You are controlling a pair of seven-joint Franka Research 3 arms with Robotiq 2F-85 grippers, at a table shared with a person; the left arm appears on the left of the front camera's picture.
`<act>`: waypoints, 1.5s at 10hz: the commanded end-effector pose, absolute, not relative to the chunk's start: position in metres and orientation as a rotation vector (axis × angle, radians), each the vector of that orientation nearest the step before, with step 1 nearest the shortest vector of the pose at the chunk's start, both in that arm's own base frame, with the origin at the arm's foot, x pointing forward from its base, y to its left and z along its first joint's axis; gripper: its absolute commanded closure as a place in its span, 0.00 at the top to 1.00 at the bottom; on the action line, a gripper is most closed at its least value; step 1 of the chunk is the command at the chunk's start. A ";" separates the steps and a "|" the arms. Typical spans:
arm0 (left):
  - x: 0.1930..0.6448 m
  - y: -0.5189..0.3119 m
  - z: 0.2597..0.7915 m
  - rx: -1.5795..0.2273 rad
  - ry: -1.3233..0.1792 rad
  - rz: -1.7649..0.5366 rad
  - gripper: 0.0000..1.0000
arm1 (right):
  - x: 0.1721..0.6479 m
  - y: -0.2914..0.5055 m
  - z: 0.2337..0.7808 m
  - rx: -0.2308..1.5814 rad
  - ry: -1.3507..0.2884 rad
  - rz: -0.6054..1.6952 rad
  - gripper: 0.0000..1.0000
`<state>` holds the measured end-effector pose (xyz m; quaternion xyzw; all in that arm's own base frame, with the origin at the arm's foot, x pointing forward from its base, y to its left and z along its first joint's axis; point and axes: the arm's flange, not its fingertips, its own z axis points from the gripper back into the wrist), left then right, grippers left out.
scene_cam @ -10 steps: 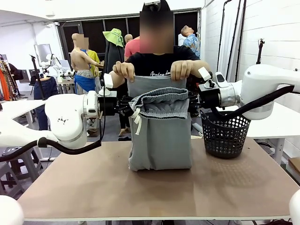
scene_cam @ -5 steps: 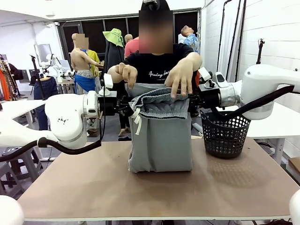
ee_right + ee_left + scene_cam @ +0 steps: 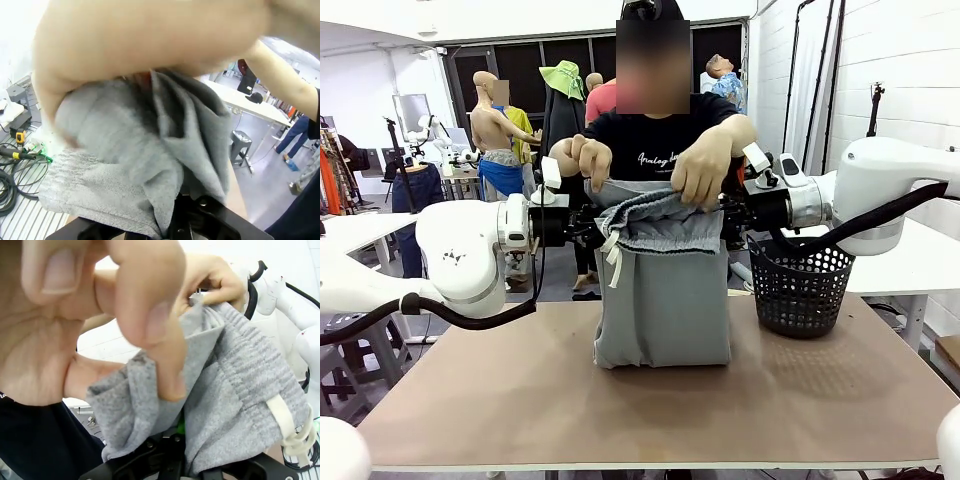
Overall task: Fold the training pants.
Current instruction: Release the ends of the Training pants and then grab the overlapped ends.
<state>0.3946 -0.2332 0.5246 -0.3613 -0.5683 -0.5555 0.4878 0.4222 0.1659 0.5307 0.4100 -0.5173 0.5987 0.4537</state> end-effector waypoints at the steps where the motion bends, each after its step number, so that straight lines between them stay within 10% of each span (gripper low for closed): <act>1: 0.393 -0.235 0.530 -0.889 -1.380 -1.338 0.00 | 0.419 0.170 0.532 1.015 -1.283 1.478 0.00; 15: 0.393 -0.235 0.530 -0.889 -1.380 -1.338 0.00 | 0.419 0.170 0.532 1.015 -1.283 1.478 0.00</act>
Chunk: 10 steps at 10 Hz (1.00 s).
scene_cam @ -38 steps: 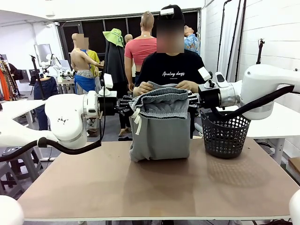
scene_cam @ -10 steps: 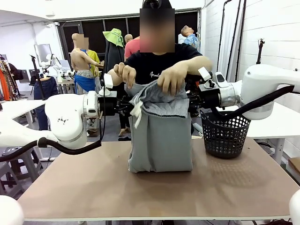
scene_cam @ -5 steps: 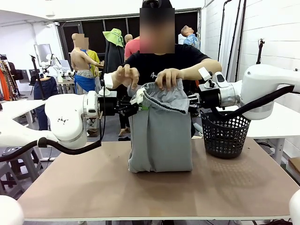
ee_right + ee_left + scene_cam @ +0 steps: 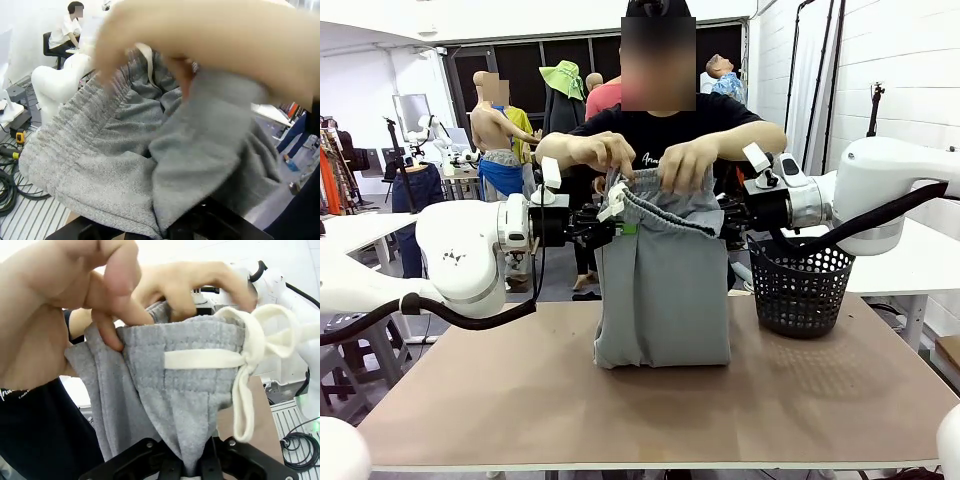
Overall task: Fold the training pants.
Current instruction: Release the ends of the Training pants and then grab the overlapped ends.
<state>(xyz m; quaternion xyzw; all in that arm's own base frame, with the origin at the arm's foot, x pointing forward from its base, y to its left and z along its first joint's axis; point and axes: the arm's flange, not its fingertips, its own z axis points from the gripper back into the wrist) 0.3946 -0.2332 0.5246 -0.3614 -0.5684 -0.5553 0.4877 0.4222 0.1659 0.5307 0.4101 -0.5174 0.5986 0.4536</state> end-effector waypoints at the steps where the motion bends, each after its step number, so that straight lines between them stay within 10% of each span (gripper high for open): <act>1: 0.393 -0.235 0.530 -0.889 -1.380 -1.338 0.00 | 0.419 0.170 0.532 1.015 -1.283 1.478 0.00; 10: 0.393 -0.235 0.530 -0.889 -1.380 -1.338 0.00 | 0.419 0.170 0.532 1.015 -1.283 1.478 0.00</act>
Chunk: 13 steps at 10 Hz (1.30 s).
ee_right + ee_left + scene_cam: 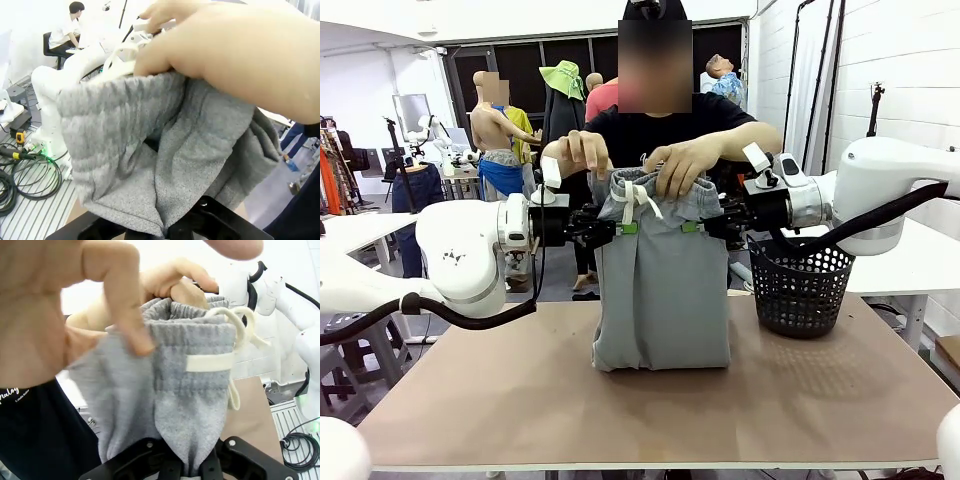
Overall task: Fold the training pants.
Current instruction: Release the ends of the Training pants and then grab the overlapped ends.
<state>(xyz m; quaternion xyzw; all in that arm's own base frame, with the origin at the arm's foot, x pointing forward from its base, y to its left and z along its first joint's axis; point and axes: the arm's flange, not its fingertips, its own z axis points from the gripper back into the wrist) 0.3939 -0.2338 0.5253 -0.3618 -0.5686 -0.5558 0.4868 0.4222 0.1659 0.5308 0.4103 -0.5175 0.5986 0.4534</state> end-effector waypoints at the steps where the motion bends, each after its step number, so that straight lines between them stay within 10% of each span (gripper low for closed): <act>1: 0.393 -0.235 0.530 -0.889 -1.380 -1.338 0.00 | 0.419 0.170 0.532 1.015 -1.283 1.478 0.00; 13: 0.393 -0.235 0.530 -0.889 -1.380 -1.338 0.00 | 0.419 0.170 0.532 1.015 -1.283 1.478 0.00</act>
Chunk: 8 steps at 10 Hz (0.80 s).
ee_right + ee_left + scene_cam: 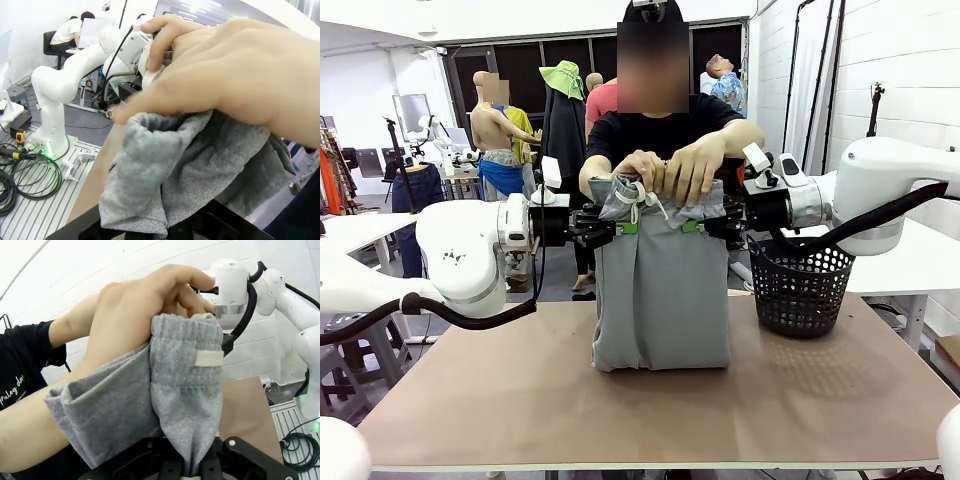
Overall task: Fold the training pants.
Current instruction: Release the ends of the Training pants and then grab the overlapped ends.
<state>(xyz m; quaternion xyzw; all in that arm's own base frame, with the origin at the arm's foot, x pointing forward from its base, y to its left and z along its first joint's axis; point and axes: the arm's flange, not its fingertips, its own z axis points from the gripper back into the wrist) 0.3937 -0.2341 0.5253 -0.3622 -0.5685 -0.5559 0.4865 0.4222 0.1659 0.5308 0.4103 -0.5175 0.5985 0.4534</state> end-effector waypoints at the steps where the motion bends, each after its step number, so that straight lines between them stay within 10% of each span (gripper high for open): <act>1: 0.393 -0.235 0.530 -0.889 -1.380 -1.338 0.00 | 0.419 0.170 0.532 1.015 -1.283 1.478 0.00; 8: 0.393 -0.235 0.530 -0.889 -1.380 -1.338 0.00 | 0.419 0.170 0.532 1.015 -1.283 1.478 0.00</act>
